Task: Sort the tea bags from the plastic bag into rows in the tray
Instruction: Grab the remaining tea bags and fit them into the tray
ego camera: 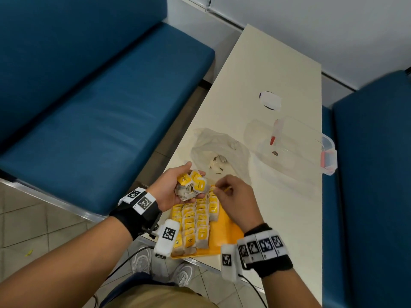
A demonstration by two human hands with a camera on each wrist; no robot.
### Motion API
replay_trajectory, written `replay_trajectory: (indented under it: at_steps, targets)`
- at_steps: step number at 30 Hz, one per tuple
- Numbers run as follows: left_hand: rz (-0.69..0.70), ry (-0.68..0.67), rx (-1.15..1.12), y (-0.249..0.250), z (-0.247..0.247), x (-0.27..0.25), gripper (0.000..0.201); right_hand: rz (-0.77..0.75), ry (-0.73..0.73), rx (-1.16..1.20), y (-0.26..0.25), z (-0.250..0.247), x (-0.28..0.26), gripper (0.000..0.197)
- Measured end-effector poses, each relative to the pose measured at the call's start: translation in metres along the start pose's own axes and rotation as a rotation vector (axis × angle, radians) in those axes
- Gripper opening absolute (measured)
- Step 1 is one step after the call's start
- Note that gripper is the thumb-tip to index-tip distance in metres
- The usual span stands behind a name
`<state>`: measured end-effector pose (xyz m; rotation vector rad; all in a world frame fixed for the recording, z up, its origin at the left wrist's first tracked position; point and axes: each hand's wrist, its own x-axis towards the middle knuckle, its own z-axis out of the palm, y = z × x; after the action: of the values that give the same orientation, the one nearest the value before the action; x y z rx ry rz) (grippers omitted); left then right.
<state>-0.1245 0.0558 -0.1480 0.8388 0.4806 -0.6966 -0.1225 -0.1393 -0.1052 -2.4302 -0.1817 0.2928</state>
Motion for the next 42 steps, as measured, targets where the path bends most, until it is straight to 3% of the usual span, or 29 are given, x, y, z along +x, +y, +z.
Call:
replay_trajectory:
  at_steps: [5, 8, 14, 21, 30, 35, 37, 42]
  targets:
    - [-0.019, -0.046, -0.013, 0.000, 0.005, -0.004, 0.047, -0.076, -0.165, -0.043, -0.019, 0.007, 0.021, 0.028]
    - [-0.029, -0.031, 0.001, 0.001, 0.003, -0.008, 0.038, -0.080, -0.231, -0.030, -0.024, 0.011, 0.021, 0.026]
    - [-0.026, -0.012, 0.021, 0.001, -0.004, -0.011, 0.023, -0.166, -0.186, -0.071, -0.020, 0.013, 0.020, 0.016]
    - [-0.013, 0.000, 0.031, 0.003, -0.006, -0.009, 0.026, -0.224, -0.176, 0.102, -0.018, 0.002, 0.018, 0.022]
    - [0.001, 0.040, -0.019, 0.004, -0.011, -0.006, 0.029, -0.063, -0.143, 0.208, -0.009, -0.016, 0.018, 0.014]
    - [-0.003, 0.060, -0.032, 0.004, -0.013, -0.006, 0.030, -0.019, -0.095, 0.258, -0.008, -0.025, 0.016, 0.020]
    - [-0.004, 0.069, -0.033, 0.003, -0.013, -0.005, 0.032, 0.015, -0.109, 0.260, -0.006, -0.024, 0.014, 0.024]
    - [0.001, 0.075, -0.039, 0.000, -0.013, -0.006, 0.030, 0.145, -0.199, 0.205, 0.011, -0.016, 0.008, 0.010]
